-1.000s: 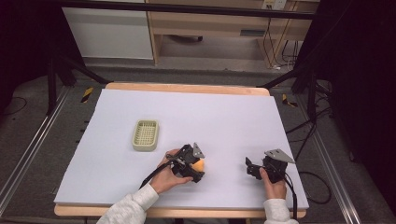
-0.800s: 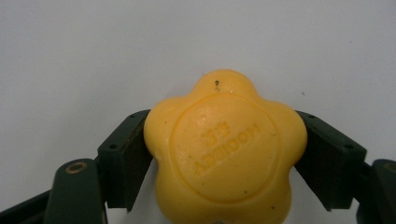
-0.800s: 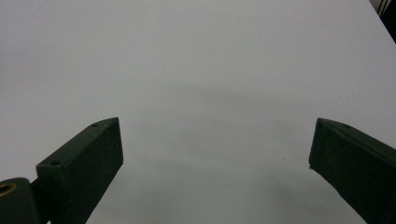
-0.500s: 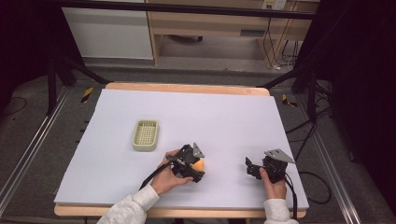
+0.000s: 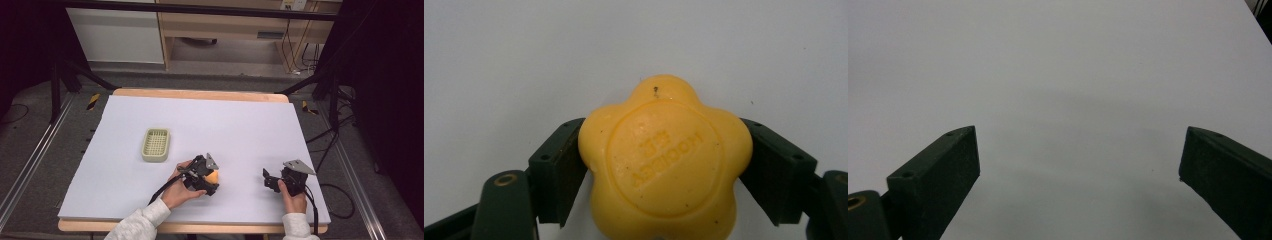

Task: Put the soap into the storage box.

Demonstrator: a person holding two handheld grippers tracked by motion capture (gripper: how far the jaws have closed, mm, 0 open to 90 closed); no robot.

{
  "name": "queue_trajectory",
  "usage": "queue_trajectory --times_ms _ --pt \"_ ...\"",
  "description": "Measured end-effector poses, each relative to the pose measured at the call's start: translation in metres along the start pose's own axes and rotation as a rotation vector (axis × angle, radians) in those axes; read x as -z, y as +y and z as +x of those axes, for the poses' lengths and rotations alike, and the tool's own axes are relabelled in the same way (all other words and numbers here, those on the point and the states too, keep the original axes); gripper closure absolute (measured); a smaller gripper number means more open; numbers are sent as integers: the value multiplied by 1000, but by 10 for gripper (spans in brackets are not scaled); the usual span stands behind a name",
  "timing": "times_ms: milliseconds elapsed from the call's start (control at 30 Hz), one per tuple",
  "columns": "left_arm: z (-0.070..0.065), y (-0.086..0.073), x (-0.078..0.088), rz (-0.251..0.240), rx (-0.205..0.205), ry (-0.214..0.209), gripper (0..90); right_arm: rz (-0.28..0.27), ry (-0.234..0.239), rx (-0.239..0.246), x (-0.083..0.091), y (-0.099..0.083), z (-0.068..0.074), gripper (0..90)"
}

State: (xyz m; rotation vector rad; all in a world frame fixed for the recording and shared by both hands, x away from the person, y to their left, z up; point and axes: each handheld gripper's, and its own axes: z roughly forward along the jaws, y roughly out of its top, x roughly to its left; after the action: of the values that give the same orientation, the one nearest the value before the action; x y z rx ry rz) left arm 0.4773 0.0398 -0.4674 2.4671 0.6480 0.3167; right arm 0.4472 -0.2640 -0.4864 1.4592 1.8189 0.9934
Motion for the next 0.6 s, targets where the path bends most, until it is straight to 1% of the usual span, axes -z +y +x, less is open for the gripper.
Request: queue_trajectory --times_ms 100,267,467,600 --pt "2 -2 2 2 -1 -8 238 0 2 0 0 0 0 33" --pt "1 -5 5 5 -5 -6 239 1 3 2 0 0 0 33" --pt "3 -5 5 6 3 -19 242 3 5 -1 0 0 0 33" --pt "3 -5 5 11 -3 -19 243 1 3 0 0 0 0 33"
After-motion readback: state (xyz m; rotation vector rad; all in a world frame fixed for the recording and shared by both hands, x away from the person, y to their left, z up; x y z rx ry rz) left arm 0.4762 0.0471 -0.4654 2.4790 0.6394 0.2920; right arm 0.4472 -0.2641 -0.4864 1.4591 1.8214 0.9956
